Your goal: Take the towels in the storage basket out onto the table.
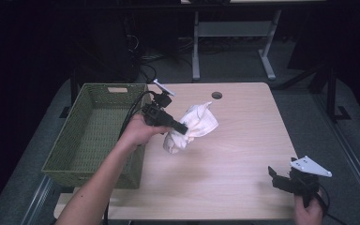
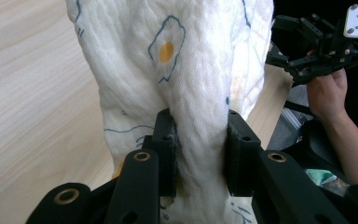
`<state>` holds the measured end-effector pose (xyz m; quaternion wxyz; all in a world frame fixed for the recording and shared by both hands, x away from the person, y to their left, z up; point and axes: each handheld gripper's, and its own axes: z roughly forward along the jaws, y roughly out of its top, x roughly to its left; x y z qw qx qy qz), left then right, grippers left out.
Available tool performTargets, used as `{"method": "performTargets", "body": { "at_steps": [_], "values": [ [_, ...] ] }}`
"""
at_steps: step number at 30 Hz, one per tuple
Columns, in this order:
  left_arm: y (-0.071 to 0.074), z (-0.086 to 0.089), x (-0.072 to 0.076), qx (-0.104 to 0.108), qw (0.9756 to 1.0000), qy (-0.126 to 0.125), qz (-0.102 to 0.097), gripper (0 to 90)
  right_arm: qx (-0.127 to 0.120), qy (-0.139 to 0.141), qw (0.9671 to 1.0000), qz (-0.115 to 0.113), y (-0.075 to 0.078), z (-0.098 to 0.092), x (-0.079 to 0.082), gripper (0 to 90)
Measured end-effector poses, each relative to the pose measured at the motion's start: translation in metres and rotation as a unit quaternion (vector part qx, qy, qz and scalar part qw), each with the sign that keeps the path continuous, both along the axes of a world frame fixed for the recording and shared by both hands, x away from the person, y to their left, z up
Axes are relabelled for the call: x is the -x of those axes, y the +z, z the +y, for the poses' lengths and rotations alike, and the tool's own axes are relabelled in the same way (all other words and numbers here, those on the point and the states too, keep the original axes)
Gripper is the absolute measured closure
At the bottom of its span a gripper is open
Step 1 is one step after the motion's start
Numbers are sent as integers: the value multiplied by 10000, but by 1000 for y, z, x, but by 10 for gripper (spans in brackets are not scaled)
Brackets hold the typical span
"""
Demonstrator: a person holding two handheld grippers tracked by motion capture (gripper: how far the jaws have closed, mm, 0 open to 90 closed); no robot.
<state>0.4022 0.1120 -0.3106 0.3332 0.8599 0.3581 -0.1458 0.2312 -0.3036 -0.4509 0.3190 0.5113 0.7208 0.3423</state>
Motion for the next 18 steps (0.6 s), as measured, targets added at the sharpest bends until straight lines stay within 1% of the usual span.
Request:
{"method": "performTargets", "body": {
  "at_steps": [7, 9, 11, 18],
  "values": [
    [-5, -12, -1, 1, 10000, -68, 51, 691, 8, 10, 10000, -11, 0, 0, 0, 139],
    [-8, -17, -2, 24, 9999, -65, 81, 691, 21, 13, 10000, -11, 1, 0, 0, 139],
    [-11, -20, -3, 7, 9999, -101, 96, 691, 24, 10, 10000, -8, 1, 0, 0, 139],
    [-21, -30, -5, -16, 9998, -103, 161, 689, 8, 18, 10000, -18, 1, 0, 0, 139]
  ]
}}
